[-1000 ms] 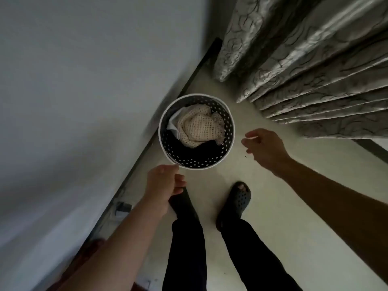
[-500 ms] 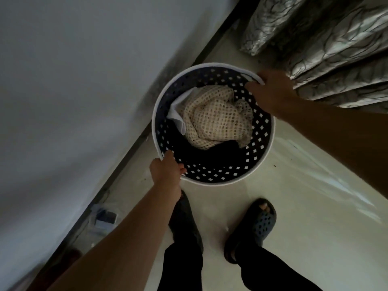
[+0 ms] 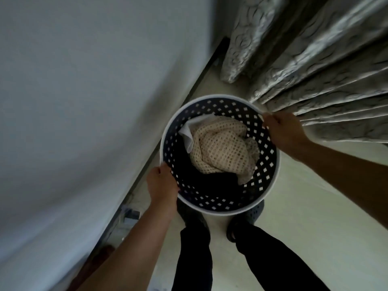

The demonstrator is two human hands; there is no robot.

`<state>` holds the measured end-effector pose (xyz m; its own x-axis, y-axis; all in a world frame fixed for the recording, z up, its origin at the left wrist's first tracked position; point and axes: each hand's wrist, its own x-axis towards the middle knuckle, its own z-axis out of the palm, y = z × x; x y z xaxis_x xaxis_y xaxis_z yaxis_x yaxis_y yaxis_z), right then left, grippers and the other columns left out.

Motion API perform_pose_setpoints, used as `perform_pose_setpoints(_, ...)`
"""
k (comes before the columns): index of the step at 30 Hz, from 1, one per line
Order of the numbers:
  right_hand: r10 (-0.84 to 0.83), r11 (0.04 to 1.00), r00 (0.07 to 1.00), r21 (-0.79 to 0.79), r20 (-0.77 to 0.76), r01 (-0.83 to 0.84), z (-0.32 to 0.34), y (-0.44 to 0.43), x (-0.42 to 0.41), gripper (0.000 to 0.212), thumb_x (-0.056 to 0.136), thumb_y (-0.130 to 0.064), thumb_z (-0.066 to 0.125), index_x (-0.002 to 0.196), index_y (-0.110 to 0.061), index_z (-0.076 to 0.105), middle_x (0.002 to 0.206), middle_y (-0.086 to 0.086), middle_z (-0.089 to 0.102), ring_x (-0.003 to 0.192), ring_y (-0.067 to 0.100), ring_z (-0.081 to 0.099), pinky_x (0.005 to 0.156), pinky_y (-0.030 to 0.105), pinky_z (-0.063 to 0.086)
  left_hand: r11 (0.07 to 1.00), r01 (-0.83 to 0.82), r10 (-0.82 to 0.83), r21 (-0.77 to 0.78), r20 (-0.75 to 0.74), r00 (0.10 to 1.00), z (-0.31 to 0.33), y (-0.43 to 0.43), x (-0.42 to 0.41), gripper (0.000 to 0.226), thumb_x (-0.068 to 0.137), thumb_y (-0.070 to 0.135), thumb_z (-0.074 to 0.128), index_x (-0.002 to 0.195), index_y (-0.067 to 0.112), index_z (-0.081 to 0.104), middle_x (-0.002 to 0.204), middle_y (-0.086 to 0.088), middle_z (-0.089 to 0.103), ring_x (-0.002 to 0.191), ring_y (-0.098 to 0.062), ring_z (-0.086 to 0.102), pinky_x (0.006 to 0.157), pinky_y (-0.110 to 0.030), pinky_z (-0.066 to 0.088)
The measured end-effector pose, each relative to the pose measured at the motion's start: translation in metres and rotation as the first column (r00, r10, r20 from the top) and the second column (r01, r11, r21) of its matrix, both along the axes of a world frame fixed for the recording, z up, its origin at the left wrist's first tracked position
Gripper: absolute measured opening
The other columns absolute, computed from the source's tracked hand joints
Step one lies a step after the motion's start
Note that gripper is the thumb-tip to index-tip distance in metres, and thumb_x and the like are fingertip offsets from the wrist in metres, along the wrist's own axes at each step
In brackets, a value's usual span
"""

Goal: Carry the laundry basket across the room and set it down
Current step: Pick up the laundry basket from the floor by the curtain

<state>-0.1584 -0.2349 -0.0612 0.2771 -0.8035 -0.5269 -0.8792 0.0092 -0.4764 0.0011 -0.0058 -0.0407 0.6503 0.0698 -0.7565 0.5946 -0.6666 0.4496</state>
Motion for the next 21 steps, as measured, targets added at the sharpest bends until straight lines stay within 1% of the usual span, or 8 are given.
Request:
perform_pose_setpoints(4, -0.178, 0.980, 0.982, 0.101, 0.065, 0.171, 0.103, 0.016, -0.032, 0.053, 0.083, -0.054, 0.042, 0.075, -0.007, 0.067, 0.077, 0.018, 0.068, 0.081, 0.040, 0.066, 0.078, 0.051, 0.054, 0.995, 0.081, -0.075, -0.057, 0.105, 0.992, 0.104, 0.004, -0.015, 0.033, 0.088, 0.021, 0.048, 0.058, 0.016, 0.034, 0.060, -0.006, 0.038, 0.064, -0.020, 0.041, 0.061, -0.037, 0.034)
perform_pose_setpoints(7, -0.266, 0.956, 0.956, 0.162, 0.123, 0.245, 0.186, 0.028, -0.056, 0.053, 0.080, -0.054, 0.045, 0.069, -0.006, 0.064, 0.064, 0.010, 0.062, 0.065, 0.030, 0.058, 0.074, 0.055, 0.054, 0.983, 0.165, -0.148, -0.082, 0.183, 0.972, 0.188, 0.008, -0.027, 0.038, 0.089, 0.019, 0.048, 0.055, 0.018, 0.029, 0.056, -0.002, 0.034, 0.057, -0.018, 0.037, 0.059, -0.036, 0.031)
perform_pose_setpoints(10, -0.314, 0.945, 0.929, 0.158, 0.194, 0.286, 0.274, 0.044, -0.073, 0.036, 0.088, -0.041, 0.049, 0.068, -0.014, 0.062, 0.063, 0.002, 0.058, 0.063, 0.022, 0.055, 0.068, 0.049, 0.053, 0.963, 0.246, -0.213, -0.109, 0.254, 0.944, 0.259, 0.019, -0.032, 0.036, 0.090, 0.028, 0.049, 0.058, 0.013, 0.042, 0.057, -0.005, 0.044, 0.057, -0.021, 0.045, 0.057, -0.040, 0.037)
perform_pose_setpoints(12, -0.307, 0.950, 0.914, 0.141, 0.264, 0.279, 0.327, 0.059, -0.087, 0.028, 0.095, -0.035, 0.048, 0.077, -0.019, 0.064, 0.065, -0.003, 0.057, 0.061, 0.017, 0.054, 0.060, 0.039, 0.049, 0.942, 0.300, -0.251, -0.148, 0.282, 0.926, 0.298, 0.028, -0.032, 0.034, 0.088, 0.031, 0.051, 0.063, 0.009, 0.051, 0.059, -0.007, 0.049, 0.059, -0.022, 0.048, 0.058, -0.042, 0.039)
perform_pose_setpoints(14, -0.309, 0.951, 0.896, 0.120, 0.318, 0.285, 0.373, 0.076, -0.103, 0.028, 0.097, -0.031, 0.046, 0.090, -0.014, 0.067, 0.065, -0.004, 0.059, 0.059, 0.014, 0.055, 0.057, 0.034, 0.045, 0.919, 0.341, -0.273, -0.195, 0.307, 0.911, 0.334, 0.034, -0.032, 0.032, 0.089, 0.029, 0.054, 0.066, 0.006, 0.056, 0.058, -0.007, 0.051, 0.059, -0.022, 0.049, 0.058, -0.043, 0.039)
perform_pose_setpoints(17, -0.344, 0.937, 0.867, 0.069, 0.361, 0.343, 0.422, 0.106, -0.126, 0.032, 0.096, -0.033, 0.047, 0.089, -0.009, 0.068, 0.061, -0.003, 0.058, 0.056, 0.015, 0.052, 0.056, 0.036, 0.044, 0.863, 0.441, -0.331, -0.248, 0.383, 0.863, 0.382, 0.041, -0.032, 0.032, 0.091, 0.026, 0.055, 0.069, 0.003, 0.060, 0.059, -0.010, 0.054, 0.058, -0.023, 0.052, 0.057, -0.045, 0.041)
perform_pose_setpoints(19, -0.368, 0.921, 0.842, 0.032, 0.394, 0.388, 0.445, 0.127, -0.137, 0.033, 0.096, -0.032, 0.049, 0.083, -0.007, 0.067, 0.057, 0.000, 0.055, 0.052, 0.016, 0.049, 0.053, 0.038, 0.043, 0.812, 0.514, -0.379, -0.278, 0.418, 0.826, 0.406, 0.044, -0.031, 0.031, 0.093, 0.024, 0.053, 0.069, 0.006, 0.061, 0.059, -0.008, 0.054, 0.057, -0.023, 0.051, 0.056, -0.044, 0.041)
perform_pose_setpoints(21, -0.391, 0.900, 0.814, -0.005, 0.430, 0.435, 0.465, 0.149, -0.146, 0.033, 0.096, -0.029, 0.049, 0.080, -0.006, 0.067, 0.054, 0.001, 0.054, 0.048, 0.016, 0.048, 0.050, 0.037, 0.042, 0.757, 0.581, -0.422, -0.300, 0.455, 0.784, 0.424, 0.044, -0.028, 0.035, 0.095, 0.023, 0.052, 0.062, 0.011, 0.055, 0.055, -0.005, 0.048, 0.054, -0.022, 0.046, 0.054, -0.043, 0.039)
